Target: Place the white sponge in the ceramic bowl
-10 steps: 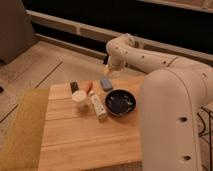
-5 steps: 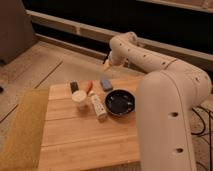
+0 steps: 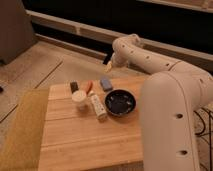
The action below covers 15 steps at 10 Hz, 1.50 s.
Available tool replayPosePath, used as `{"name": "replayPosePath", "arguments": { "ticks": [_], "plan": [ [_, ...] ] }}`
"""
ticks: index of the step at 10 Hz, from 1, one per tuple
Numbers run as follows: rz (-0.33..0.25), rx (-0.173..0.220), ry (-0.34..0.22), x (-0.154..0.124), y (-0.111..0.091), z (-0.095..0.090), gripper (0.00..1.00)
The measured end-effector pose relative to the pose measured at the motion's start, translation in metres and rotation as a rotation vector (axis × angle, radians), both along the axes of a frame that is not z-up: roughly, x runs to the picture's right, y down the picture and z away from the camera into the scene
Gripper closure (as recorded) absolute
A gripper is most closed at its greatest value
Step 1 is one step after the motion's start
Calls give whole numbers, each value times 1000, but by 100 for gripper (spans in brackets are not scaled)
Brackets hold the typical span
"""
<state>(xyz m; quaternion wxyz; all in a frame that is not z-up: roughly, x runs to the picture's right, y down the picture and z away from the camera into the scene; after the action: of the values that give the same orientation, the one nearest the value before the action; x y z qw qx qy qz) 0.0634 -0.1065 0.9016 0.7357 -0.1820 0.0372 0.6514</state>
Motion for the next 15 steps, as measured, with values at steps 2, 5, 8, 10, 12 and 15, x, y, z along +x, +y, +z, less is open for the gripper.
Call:
{"name": "replayPosePath", "arguments": {
  "ticks": [2, 5, 8, 10, 12, 15],
  "plan": [
    [17, -34, -46, -20, 10, 16, 35],
    [-9, -72, -79, -28, 18, 36, 35],
    [-71, -89, -80, -35, 24, 56, 35],
    [-139, -106, -66, -36, 31, 74, 35],
    [-186, -103, -41, -38, 32, 88, 35],
    [-255, -149, 22, -33, 49, 114, 35]
  ]
}}
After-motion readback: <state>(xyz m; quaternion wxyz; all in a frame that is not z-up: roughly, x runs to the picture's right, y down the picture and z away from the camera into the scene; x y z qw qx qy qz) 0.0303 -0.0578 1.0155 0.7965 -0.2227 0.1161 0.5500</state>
